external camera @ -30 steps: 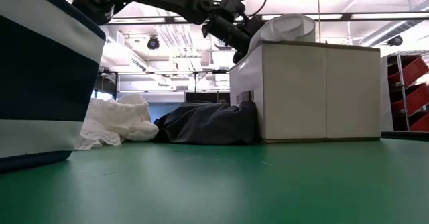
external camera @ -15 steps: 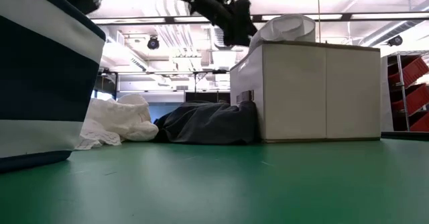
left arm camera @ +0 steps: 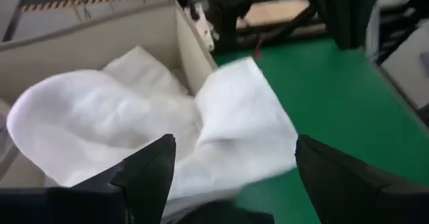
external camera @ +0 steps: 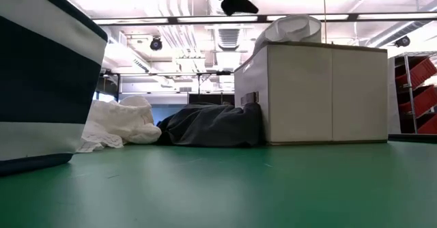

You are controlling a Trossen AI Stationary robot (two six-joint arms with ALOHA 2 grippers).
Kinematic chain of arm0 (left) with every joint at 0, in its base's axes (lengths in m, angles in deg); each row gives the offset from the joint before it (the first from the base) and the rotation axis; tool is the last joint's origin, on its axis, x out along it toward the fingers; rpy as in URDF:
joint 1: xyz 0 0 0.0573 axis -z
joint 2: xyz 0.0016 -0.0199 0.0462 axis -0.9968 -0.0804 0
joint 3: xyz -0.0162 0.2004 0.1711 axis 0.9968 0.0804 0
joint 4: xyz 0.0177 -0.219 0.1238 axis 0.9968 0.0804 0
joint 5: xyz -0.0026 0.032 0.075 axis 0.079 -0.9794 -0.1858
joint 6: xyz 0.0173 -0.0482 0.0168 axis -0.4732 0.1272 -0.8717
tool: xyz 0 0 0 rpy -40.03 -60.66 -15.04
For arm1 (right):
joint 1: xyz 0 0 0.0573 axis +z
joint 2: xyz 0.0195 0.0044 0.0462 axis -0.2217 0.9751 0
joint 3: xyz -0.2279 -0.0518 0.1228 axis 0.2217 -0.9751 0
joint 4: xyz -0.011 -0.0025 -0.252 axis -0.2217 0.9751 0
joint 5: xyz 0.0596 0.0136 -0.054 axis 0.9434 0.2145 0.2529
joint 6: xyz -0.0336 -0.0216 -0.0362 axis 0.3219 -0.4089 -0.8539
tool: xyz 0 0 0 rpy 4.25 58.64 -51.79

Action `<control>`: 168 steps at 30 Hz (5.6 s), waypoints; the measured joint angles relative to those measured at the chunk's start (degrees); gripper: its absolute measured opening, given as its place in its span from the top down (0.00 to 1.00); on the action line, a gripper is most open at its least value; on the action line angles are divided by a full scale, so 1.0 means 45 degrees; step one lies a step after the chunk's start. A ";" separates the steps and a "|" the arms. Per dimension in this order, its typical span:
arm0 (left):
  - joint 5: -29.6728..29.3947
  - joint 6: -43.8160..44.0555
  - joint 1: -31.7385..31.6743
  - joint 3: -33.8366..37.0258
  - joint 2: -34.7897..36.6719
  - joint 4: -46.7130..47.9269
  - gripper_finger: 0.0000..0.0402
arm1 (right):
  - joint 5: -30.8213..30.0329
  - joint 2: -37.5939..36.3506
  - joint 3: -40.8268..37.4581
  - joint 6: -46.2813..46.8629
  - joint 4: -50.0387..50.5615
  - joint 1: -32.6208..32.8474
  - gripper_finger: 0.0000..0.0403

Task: Sort clothes
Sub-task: Put the bottom white shirt into the brown laundry organizer

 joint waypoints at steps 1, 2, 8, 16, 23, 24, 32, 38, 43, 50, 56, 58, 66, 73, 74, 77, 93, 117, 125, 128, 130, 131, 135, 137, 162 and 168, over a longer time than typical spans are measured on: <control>-0.0277 -0.0046 0.0201 0.0072 0.0070 0.0047 0.29 | 0.0000 0.0000 0.0000 0.0000 0.0000 -0.0005 0.93; -0.0382 -0.0158 0.0382 0.0132 0.0131 0.0110 0.29 | 0.0000 0.0002 -0.0004 0.0000 -0.0005 -0.0002 0.93; -0.0971 -0.0025 0.0933 0.0968 0.0292 0.1078 0.30 | 0.0006 0.0001 -0.0024 0.0000 0.0000 0.0000 0.93; -0.2208 0.1076 0.1014 0.4767 0.2374 -0.0675 0.34 | 0.0152 0.0005 -0.0116 0.0207 0.0068 0.0000 0.93; -0.3931 0.2099 0.1712 1.0738 0.5918 -0.8076 0.35 | 0.0243 0.0019 -0.0151 0.0204 0.0063 0.0000 0.93; -0.4150 0.2129 0.1848 1.1579 0.6191 -0.9357 0.35 | 0.0238 0.0019 -0.0151 0.0194 0.0063 0.0000 0.93; -0.4235 0.3427 0.2217 1.5540 0.6594 -1.6019 0.35 | 0.0238 0.0019 -0.0151 0.0194 0.0057 0.0000 0.93; -0.4226 0.2385 0.2448 1.6109 0.6244 -1.6473 0.35 | 0.0233 0.0019 -0.0155 0.0072 0.0056 0.0000 0.93; -0.4275 0.0111 0.2819 1.6197 0.5552 -1.6494 0.35 | 0.0228 0.0117 -0.0164 -0.0029 0.0061 0.0000 0.93; -0.5355 -0.1434 0.3072 1.6187 0.4426 -1.8033 0.35 | 0.0219 0.0304 -0.0165 -0.0015 0.0053 0.0000 0.93; -0.6132 -0.1939 0.3082 1.6187 0.3785 -1.9122 0.37 | 0.0219 0.0423 -0.0165 -0.0015 0.0058 0.0000 0.93; -0.6158 -0.2069 0.3082 1.6187 0.3684 -1.9547 0.39 | 0.0219 0.0436 -0.0165 -0.0015 0.0054 0.0000 0.93; -0.6215 -0.2190 0.3077 1.6182 0.3583 -1.9896 0.55 | 0.0219 0.0447 -0.0165 -0.0010 0.0058 0.0000 0.93; -0.6217 -0.2194 0.3077 1.6182 0.3583 -1.9860 0.71 | 0.0219 0.0447 -0.0165 -0.0010 0.0059 0.0000 0.93; -0.6216 -0.2191 0.3077 1.6182 0.3583 -1.9860 0.74 | 0.0219 0.0447 -0.0165 -0.0010 0.0058 0.0000 0.93; -0.6217 -0.2190 0.3077 1.6182 0.3583 -1.9869 0.80 | 0.0219 0.0447 -0.0165 -0.0010 0.0060 0.0000 0.93; -0.7239 -0.2237 0.3003 1.6182 0.3583 -2.1413 1.00 | 0.0219 0.0447 -0.0165 -0.0010 0.0058 0.0000 0.93; -0.8318 -0.0898 0.1693 1.2418 0.1290 -1.9335 1.00 | 0.0194 0.0442 -0.0165 -0.0146 -0.0034 -0.0009 0.93; -0.8554 -0.0384 0.1550 1.2003 0.0761 -1.9280 1.00 | 0.0209 0.0442 -0.0165 -0.0030 0.0005 -0.0005 0.93; -0.8567 -0.0073 0.1493 1.2073 0.0841 -1.8993 1.00 | 0.0214 0.0442 -0.0165 0.0004 0.0005 -0.0005 0.93; -0.8679 -0.0018 0.1496 1.2078 0.0863 -1.8924 1.00 | 0.0214 0.0442 -0.0165 0.0004 0.0003 -0.0005 0.93; -0.8818 -0.0003 0.1500 1.2078 0.0863 -1.8903 1.00 | 0.0219 0.0442 -0.0165 0.0000 0.0003 -0.0005 0.93; -0.9140 0.0030 0.1498 1.2083 0.0873 -1.8760 1.00 | 0.0214 0.0442 -0.0165 0.0000 0.0000 -0.0005 0.93; -0.9148 0.0030 0.1498 1.2085 0.0873 -1.8741 1.00 | 0.0214 0.0442 -0.0165 0.0000 0.0000 -0.0005 0.93; -1.0260 -0.0243 0.1566 1.2000 0.1770 -1.7269 0.44 | 0.0219 0.0442 -0.0165 -0.0005 0.0005 -0.0005 0.93; -0.8603 -0.0546 0.1563 1.2000 0.2877 -1.6636 0.39 | 0.0219 0.0442 -0.0165 -0.0006 0.0055 -0.0005 0.93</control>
